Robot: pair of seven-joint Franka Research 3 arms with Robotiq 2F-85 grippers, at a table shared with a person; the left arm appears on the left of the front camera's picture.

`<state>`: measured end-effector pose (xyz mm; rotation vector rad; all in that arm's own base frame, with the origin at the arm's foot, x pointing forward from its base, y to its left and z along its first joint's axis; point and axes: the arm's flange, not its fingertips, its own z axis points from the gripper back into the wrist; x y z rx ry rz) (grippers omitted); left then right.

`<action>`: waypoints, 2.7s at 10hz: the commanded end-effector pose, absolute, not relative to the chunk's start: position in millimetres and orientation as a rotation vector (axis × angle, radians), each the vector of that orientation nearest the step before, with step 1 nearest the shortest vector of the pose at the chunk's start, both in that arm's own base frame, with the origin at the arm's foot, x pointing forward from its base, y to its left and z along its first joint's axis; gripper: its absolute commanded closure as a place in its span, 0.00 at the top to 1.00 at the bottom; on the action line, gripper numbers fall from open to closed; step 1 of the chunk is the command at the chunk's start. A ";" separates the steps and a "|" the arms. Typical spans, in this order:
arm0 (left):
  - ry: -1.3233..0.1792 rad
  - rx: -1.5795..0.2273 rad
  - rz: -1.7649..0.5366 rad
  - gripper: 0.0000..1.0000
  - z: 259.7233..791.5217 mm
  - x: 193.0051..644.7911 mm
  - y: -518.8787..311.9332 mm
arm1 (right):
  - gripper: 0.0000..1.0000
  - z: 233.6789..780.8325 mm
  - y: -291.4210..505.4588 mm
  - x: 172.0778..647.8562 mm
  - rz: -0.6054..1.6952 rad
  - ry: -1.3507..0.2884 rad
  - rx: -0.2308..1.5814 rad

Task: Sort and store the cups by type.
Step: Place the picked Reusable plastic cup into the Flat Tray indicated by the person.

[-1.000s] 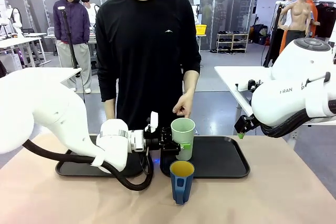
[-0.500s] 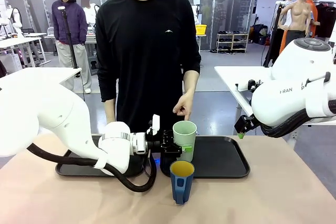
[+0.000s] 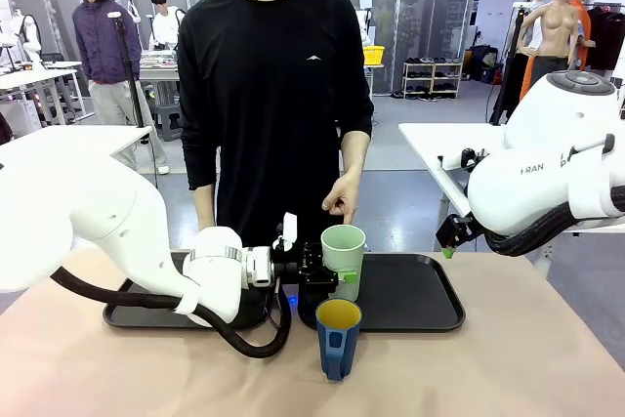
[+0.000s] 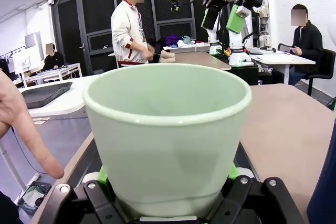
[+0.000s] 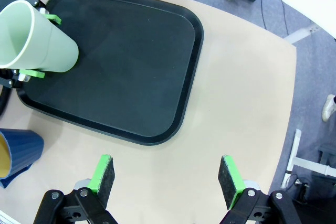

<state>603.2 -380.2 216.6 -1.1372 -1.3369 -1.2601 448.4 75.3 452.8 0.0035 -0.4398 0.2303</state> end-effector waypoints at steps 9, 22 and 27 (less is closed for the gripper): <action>-1.231 -1.119 -1.252 1.00 218.9 601.8 -374.9 | 1.00 452.9 74.0 448.1 0.228 -0.441 0.005; -1.074 -0.900 -1.284 1.00 258.9 590.1 -335.5 | 1.00 452.9 74.0 448.1 0.228 -0.441 0.005; -1.066 -0.807 -1.276 1.00 269.5 581.3 -316.3 | 1.00 452.9 74.0 448.1 0.228 -0.441 0.005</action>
